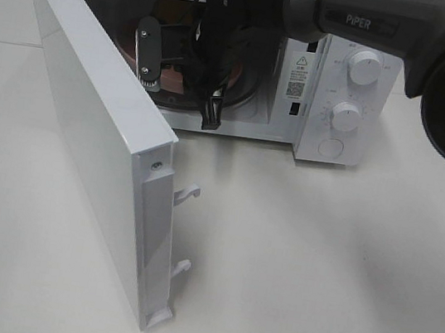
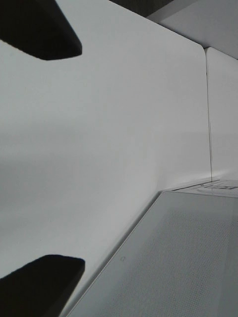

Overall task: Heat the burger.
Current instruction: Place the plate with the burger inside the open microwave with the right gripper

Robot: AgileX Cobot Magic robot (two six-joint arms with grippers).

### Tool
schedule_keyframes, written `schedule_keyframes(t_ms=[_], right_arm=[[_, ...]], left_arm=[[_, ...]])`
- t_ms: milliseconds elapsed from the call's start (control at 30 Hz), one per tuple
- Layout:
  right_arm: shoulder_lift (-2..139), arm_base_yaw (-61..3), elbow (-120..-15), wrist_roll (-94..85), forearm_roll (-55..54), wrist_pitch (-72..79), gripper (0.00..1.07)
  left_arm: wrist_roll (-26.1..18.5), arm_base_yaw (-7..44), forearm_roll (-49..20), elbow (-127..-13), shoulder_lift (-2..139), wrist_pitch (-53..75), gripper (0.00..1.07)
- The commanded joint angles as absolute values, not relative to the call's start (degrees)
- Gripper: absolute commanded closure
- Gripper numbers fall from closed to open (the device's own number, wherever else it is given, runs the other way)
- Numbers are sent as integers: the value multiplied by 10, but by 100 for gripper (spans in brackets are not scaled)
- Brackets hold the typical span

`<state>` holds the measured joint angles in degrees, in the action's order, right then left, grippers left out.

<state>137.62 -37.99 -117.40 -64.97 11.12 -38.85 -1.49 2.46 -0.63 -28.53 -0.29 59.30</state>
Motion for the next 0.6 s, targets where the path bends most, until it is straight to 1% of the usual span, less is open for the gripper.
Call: schedule_keyframes(t_ms=[33,600], right_arm=[[1372,-384,-1183,-662,113,-345,107],[1373,-384,-1183,-633,100,-334,107]], left_arm=[[-13,26,-9,-284,-14,591,4],[-13,26,-9,-284,-14,591,4]])
